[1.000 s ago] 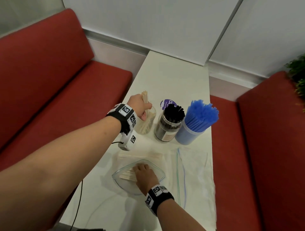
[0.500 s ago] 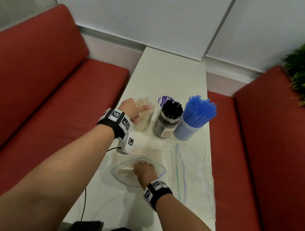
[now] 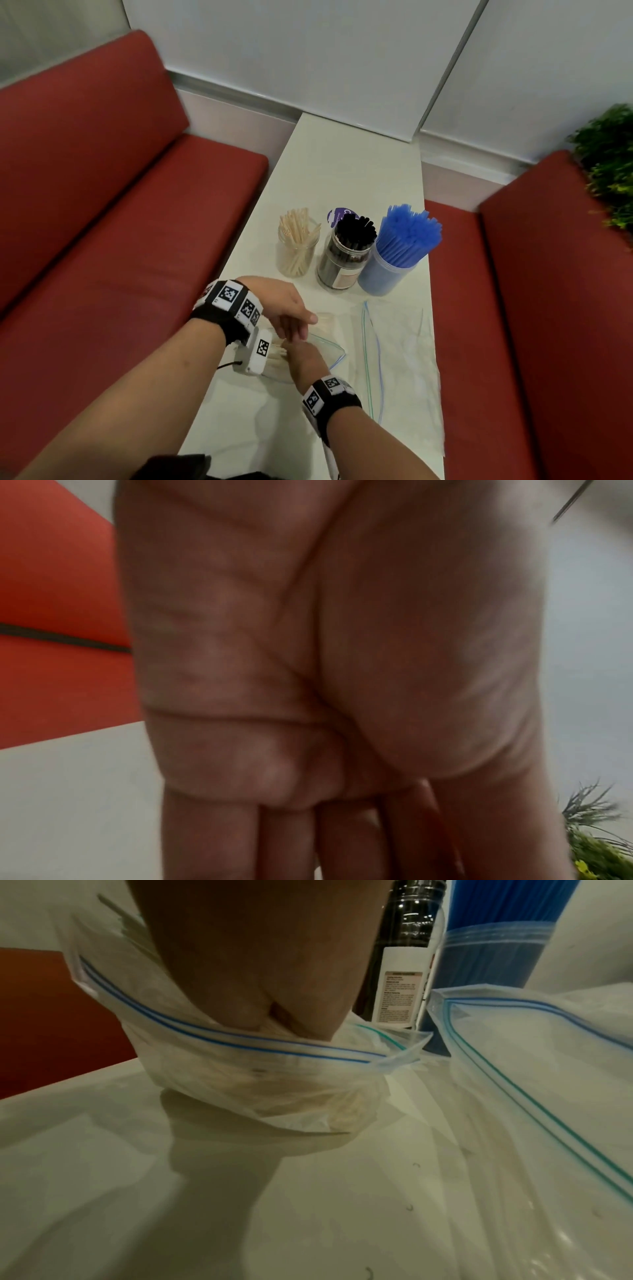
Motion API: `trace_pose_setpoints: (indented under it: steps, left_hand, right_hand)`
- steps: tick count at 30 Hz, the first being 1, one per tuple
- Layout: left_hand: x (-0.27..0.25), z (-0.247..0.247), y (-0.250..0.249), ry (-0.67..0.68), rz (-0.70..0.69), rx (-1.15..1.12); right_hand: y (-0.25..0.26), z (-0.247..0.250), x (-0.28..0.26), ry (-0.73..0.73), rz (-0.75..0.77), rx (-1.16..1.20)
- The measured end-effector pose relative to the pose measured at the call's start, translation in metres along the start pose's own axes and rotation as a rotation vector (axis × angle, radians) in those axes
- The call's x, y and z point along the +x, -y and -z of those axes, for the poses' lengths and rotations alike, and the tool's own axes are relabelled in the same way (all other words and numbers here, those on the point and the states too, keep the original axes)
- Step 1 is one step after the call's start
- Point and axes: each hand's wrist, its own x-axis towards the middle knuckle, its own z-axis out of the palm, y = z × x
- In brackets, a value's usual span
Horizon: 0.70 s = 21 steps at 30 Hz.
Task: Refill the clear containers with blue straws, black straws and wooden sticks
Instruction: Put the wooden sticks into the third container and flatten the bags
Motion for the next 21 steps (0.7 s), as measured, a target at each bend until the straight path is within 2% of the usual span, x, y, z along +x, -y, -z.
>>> trace_pose_setpoints:
  steps: [2, 3, 5, 7, 8, 10, 13, 15, 18, 21]
  left_hand:
    - [-0.003, -0.003, 0.005, 0.004, 0.010, -0.017]
    - [-0.006, -0.002, 0.007, -0.047, -0.017, -0.062]
    - [-0.008, 0.003, 0.009, -0.278, -0.128, -0.244]
    - [-0.010, 0.011, 0.010, -0.519, -0.242, -0.480]
    - [-0.010, 0.014, 0.012, -0.576, -0.269, -0.554]
    - [-0.010, 0.014, 0.018, -0.547, -0.219, -0.546]
    - [-0.006, 0.009, 0.029, -0.424, -0.044, -0.401]
    - [-0.003, 0.009, 0.033, -0.439, -0.002, -0.342]
    - [0.000, 0.008, 0.036, -0.444, -0.037, -0.384]
    - [0.001, 0.002, 0.039, -0.268, -0.193, -0.481]
  right_hand:
    - [0.000, 0.005, -0.003, -0.011, -0.011, 0.078]
    - [-0.002, 0.005, -0.005, -0.059, 0.011, 0.198]
    - [-0.007, 0.005, -0.010, -0.189, 0.059, 0.343]
    - [-0.009, 0.006, -0.016, -0.204, 0.080, 0.371]
    - [-0.009, 0.006, -0.018, -0.198, 0.087, 0.394]
    - [-0.009, 0.009, -0.018, -0.197, 0.116, 0.417]
    - [-0.011, 0.012, -0.021, -0.186, 0.121, 0.439]
    - [-0.015, 0.013, -0.021, -0.188, 0.089, 0.511]
    - [-0.012, 0.019, -0.019, -0.245, 0.047, 0.659]
    - [-0.002, 0.032, -0.013, -0.367, -0.014, 0.834]
